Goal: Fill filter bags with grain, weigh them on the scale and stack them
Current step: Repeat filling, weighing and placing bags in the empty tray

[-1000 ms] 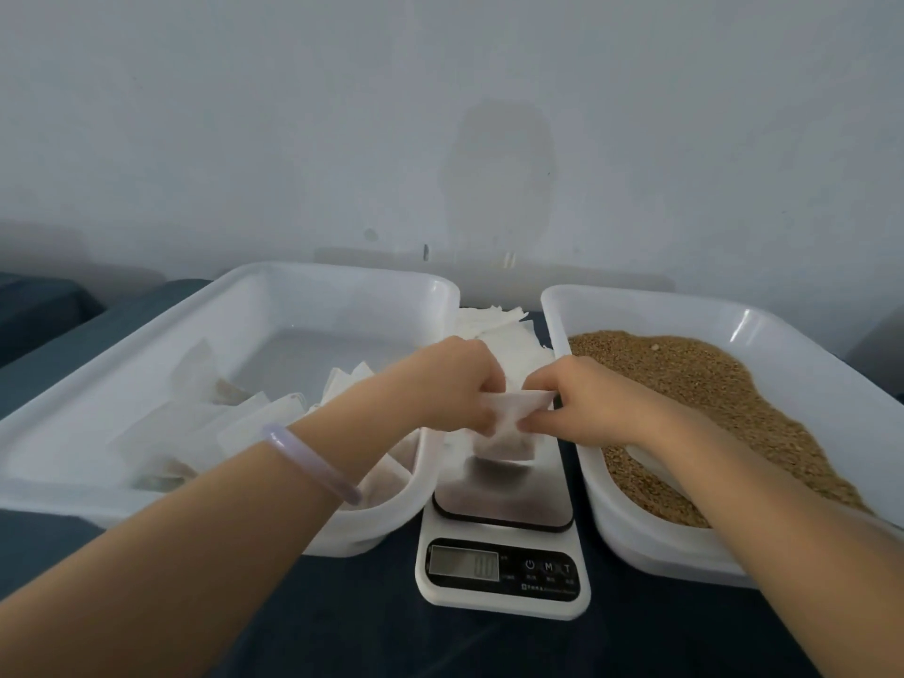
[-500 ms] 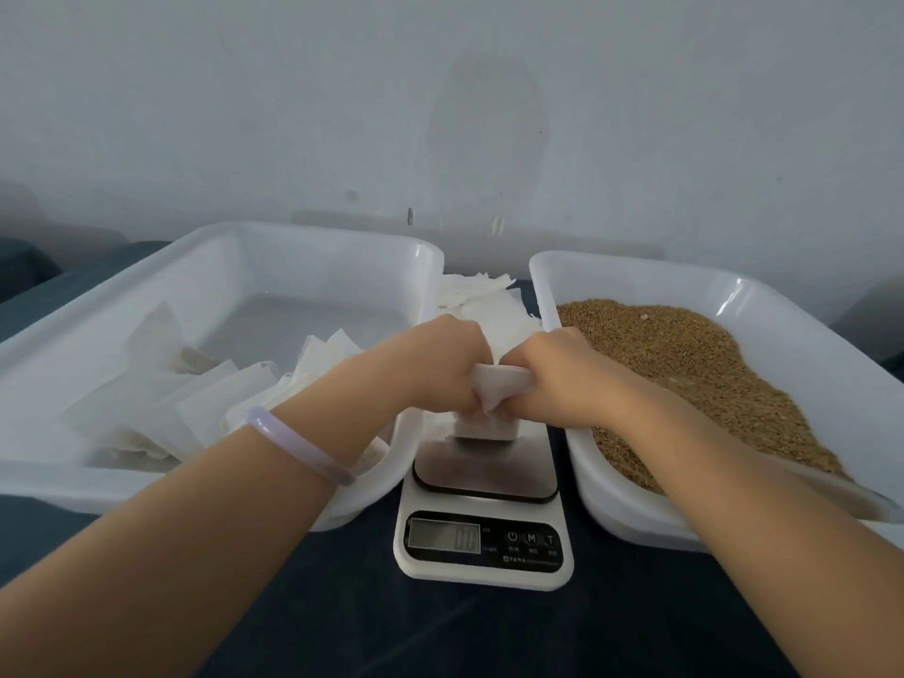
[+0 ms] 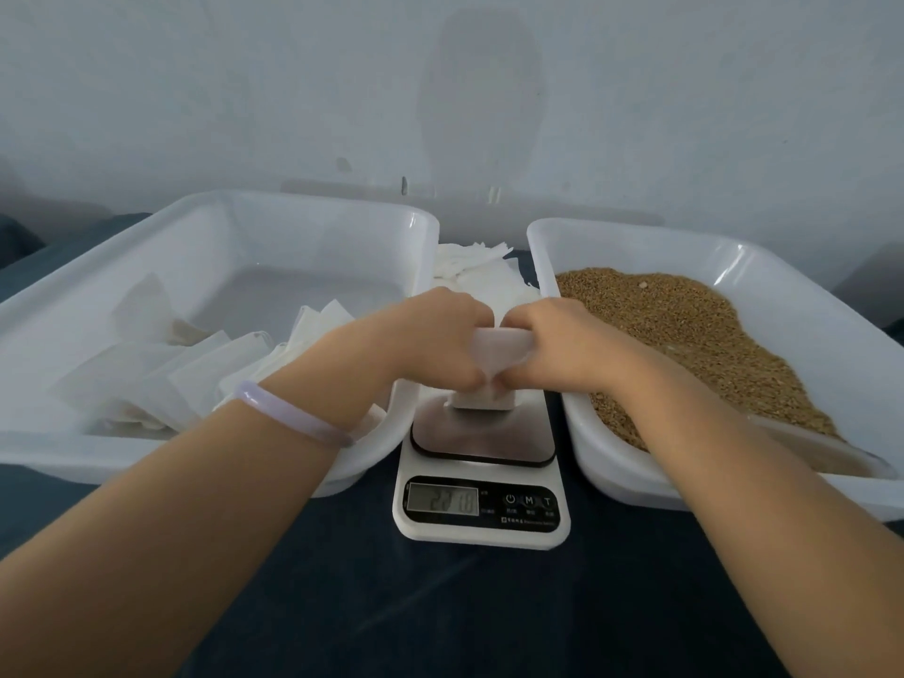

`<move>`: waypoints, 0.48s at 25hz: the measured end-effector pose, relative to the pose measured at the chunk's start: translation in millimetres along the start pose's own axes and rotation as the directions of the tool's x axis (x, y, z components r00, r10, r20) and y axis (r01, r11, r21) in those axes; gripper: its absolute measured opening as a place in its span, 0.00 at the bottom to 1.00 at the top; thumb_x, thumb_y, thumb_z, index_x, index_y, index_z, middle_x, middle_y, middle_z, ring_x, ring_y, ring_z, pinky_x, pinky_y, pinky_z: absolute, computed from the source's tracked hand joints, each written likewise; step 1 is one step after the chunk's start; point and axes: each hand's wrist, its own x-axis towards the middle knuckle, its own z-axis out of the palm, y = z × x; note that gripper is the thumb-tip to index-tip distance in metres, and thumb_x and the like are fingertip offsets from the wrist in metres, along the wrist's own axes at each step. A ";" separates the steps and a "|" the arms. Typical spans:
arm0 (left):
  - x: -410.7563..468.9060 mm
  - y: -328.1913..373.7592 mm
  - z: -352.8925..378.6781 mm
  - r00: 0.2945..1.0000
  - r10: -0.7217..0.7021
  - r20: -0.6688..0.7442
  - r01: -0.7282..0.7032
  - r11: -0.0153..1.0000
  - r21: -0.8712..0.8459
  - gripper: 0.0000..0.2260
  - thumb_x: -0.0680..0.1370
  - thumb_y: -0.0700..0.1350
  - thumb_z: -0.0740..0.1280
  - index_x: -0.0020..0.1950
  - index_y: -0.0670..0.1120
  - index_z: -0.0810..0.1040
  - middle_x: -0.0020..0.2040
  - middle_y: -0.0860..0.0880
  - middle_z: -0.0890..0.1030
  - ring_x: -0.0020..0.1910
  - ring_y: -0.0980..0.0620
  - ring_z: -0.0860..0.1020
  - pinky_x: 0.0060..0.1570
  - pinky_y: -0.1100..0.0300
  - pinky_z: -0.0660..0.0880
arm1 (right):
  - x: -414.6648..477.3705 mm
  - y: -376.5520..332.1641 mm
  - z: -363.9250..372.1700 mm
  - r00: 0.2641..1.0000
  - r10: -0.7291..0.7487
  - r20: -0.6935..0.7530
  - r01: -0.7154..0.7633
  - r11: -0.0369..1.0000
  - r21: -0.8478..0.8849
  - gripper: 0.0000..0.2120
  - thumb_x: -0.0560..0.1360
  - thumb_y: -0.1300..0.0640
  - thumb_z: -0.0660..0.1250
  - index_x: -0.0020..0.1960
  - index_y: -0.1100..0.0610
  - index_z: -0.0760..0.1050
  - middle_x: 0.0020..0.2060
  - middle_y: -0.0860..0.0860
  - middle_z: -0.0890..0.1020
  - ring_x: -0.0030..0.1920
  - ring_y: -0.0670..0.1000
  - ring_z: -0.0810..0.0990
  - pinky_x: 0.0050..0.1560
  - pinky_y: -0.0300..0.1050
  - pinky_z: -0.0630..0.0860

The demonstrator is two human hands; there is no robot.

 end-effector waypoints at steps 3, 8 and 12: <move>-5.8 -4.8 -4.4 0.997 -0.037 -0.062 0.026 0.983 -0.181 0.05 0.69 0.44 0.68 0.40 0.51 0.72 0.35 0.55 0.73 0.35 0.56 0.72 0.32 0.62 0.66 | -3.9 7.7 -1.7 0.999 0.033 -0.038 -0.024 0.973 0.229 0.13 0.62 0.49 0.76 0.40 0.51 0.75 0.35 0.48 0.77 0.36 0.49 0.74 0.34 0.43 0.67; -7.8 -3.8 -2.9 0.996 -0.059 -0.067 0.044 0.979 -0.200 0.09 0.70 0.45 0.68 0.35 0.54 0.70 0.33 0.55 0.73 0.33 0.59 0.72 0.30 0.63 0.63 | -5.0 10.3 0.0 0.998 0.037 -0.047 -0.022 0.960 0.280 0.12 0.63 0.50 0.77 0.37 0.55 0.76 0.31 0.49 0.75 0.32 0.48 0.71 0.34 0.45 0.65; -8.3 -4.2 -3.3 0.996 -0.064 -0.070 0.048 0.978 -0.204 0.10 0.70 0.46 0.69 0.33 0.55 0.69 0.33 0.55 0.73 0.33 0.59 0.71 0.29 0.63 0.62 | -5.9 10.4 -0.7 0.998 0.045 -0.042 -0.030 0.955 0.294 0.12 0.63 0.50 0.77 0.34 0.52 0.75 0.29 0.47 0.73 0.30 0.47 0.70 0.33 0.43 0.64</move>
